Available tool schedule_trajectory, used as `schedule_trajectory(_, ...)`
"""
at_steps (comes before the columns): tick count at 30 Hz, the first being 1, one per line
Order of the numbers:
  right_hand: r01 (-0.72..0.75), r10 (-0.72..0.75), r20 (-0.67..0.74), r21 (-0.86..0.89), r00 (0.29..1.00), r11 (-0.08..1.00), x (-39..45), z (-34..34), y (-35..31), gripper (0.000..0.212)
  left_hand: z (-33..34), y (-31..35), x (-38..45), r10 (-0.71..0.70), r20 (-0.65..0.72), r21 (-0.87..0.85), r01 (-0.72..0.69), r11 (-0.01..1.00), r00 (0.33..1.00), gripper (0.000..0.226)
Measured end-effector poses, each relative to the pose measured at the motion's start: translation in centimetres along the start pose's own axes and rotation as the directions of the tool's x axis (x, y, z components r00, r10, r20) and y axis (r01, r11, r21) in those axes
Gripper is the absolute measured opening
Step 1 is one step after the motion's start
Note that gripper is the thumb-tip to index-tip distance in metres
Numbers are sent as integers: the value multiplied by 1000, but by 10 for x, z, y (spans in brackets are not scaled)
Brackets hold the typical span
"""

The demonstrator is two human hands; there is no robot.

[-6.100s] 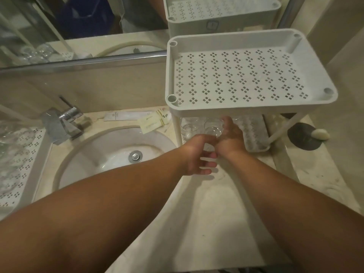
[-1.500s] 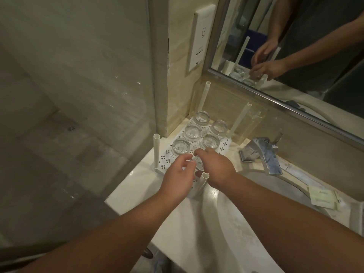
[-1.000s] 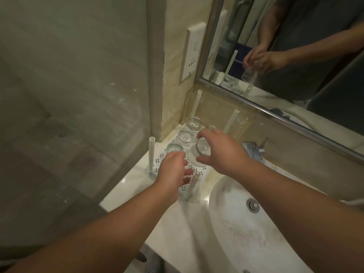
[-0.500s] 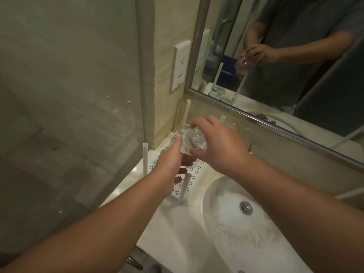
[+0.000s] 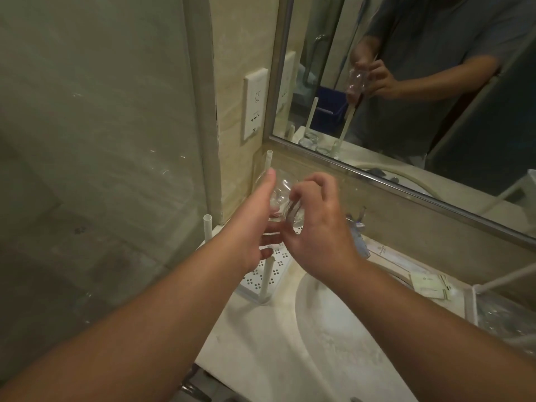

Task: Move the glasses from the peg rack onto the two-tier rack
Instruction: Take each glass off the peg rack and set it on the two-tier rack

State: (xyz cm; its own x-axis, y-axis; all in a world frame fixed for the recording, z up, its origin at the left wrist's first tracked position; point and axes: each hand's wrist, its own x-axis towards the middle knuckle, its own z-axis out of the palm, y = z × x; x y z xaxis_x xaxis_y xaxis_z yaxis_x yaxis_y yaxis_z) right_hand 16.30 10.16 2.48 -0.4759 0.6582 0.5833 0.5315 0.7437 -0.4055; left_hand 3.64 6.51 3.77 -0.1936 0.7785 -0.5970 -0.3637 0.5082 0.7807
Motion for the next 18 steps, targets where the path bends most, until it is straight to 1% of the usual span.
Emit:
schedule_trajectory(2,-18,22,-62,55,998,998,-4,3,-2,50,3,3,-3,6,33,-24,-5,1000,999,89)
schedule_trajectory(4,-36,45,-92,97,995,995,-8,4,-1,48,5,6,-7,29,63,-55,-26,998,998,80)
schedule_trajectory(7,-66,79,-78,152,994,986,-15,6,1,46,9,8,-10,88,129,-87,-77,993,988,65)
schedule_trajectory(10,-80,94,-68,191,993,978,-20,6,3,42,14,7,-11,162,125,-150,-142,978,979,67)
schedule_trajectory(12,-109,127,-54,252,990,962,-23,5,4,43,17,4,-9,216,114,-177,-194,965,970,66)
schedule_trajectory(14,-199,219,-24,336,975,921,-25,4,8,51,19,-1,-9,245,114,-140,-228,963,963,65)
schedule_trajectory(16,-292,320,7,428,947,855,-26,2,12,68,20,-5,-8,267,133,-81,-258,963,954,68)
schedule_trajectory(18,-353,375,48,466,926,811,-27,-1,16,81,22,-9,-7,291,162,-68,-283,957,943,71)
